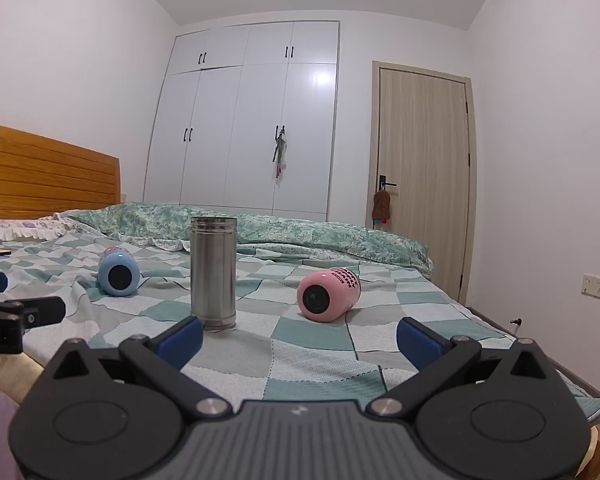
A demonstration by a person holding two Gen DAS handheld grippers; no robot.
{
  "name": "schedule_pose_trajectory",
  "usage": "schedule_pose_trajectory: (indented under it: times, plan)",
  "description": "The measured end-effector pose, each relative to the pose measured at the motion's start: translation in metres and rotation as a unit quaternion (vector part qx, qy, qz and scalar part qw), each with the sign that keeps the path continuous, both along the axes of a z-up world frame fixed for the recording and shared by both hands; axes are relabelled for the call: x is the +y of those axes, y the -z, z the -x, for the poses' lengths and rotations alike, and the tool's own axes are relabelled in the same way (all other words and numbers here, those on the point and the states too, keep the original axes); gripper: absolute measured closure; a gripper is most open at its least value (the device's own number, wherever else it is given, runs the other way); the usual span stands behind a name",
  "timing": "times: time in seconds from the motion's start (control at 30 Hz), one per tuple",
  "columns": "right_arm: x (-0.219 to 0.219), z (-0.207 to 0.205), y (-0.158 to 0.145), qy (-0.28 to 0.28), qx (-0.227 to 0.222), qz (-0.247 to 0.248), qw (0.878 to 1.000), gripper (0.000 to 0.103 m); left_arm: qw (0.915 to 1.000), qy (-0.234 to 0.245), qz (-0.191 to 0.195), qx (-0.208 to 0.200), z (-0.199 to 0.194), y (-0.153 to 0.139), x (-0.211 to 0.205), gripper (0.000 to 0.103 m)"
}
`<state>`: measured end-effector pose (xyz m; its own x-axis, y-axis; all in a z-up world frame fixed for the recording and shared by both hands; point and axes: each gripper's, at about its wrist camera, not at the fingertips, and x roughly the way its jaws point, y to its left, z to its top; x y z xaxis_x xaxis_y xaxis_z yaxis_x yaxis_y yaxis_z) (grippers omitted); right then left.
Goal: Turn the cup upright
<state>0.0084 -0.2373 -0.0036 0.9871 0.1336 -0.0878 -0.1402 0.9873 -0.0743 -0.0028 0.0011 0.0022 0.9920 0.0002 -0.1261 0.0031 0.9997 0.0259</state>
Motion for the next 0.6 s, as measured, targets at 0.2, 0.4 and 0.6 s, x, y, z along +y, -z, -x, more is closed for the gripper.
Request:
schedule_pose_trajectory:
  times: [0.2, 0.4, 0.6]
  plan:
    - [0.0004, -0.0002, 0.0002, 0.0, 0.0, 0.001, 1.0, 0.0, 1.0, 0.001, 0.0, -0.002, -0.0019, 0.0042, -0.0026, 0.0]
    - [0.0001, 0.0005, 0.0004, 0.0, -0.001, 0.0, 1.0, 0.0, 1.0, 0.0, 0.0, -0.002, -0.0016, 0.004, -0.0027, 0.0]
    - [0.0006, 0.0, 0.0003, 0.0, 0.0, 0.001, 1.0, 0.0, 1.0, 0.002, 0.0, -0.002, -0.0015, 0.0039, -0.0024, 0.0]
